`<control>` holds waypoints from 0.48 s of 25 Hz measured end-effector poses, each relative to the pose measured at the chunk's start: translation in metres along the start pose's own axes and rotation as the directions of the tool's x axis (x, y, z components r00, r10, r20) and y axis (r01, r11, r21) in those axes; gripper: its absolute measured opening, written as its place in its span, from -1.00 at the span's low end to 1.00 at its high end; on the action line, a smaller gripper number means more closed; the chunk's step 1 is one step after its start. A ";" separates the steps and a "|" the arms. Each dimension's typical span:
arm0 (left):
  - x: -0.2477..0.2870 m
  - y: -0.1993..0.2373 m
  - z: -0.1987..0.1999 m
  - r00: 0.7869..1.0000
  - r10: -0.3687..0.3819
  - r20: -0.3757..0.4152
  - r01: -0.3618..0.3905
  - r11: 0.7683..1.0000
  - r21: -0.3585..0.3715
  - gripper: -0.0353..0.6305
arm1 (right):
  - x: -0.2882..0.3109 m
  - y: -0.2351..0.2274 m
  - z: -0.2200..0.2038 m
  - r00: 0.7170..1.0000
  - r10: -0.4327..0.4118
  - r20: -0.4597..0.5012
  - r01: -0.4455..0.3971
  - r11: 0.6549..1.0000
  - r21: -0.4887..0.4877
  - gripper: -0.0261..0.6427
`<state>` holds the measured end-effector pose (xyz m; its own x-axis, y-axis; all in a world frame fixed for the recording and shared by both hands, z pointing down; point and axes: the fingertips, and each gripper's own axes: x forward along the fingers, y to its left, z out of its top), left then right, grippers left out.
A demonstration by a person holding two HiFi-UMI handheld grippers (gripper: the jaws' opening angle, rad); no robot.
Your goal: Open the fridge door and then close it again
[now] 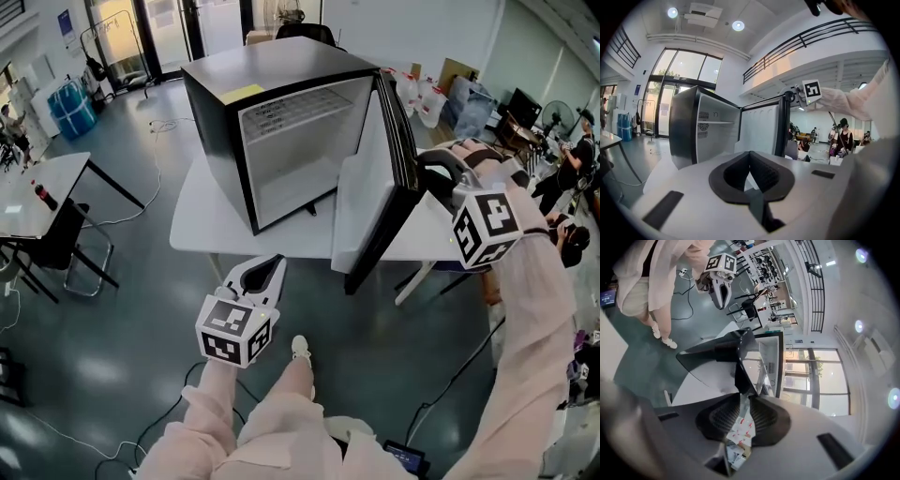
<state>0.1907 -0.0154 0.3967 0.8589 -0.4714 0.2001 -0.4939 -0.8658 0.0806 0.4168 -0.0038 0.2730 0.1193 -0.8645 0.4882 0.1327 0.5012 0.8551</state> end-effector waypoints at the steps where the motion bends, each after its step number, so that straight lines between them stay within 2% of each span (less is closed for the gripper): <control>1: -0.002 0.001 0.000 1.000 0.006 0.004 -0.006 1.000 0.001 -0.86 | 0.001 -0.001 0.003 1.000 -0.001 -0.002 0.001 1.000 -0.015 -0.72; 12: -0.027 0.025 0.000 0.997 0.072 0.018 -0.072 0.997 -0.013 -0.86 | 0.025 -0.024 0.046 0.999 -0.006 0.048 0.008 0.999 -0.052 -0.75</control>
<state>0.1546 -0.0244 0.3932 0.8232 -0.5357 0.1883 -0.5563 -0.8272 0.0787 0.3717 -0.0388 0.2729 0.0712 -0.8681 0.4912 0.1849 0.4954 0.8488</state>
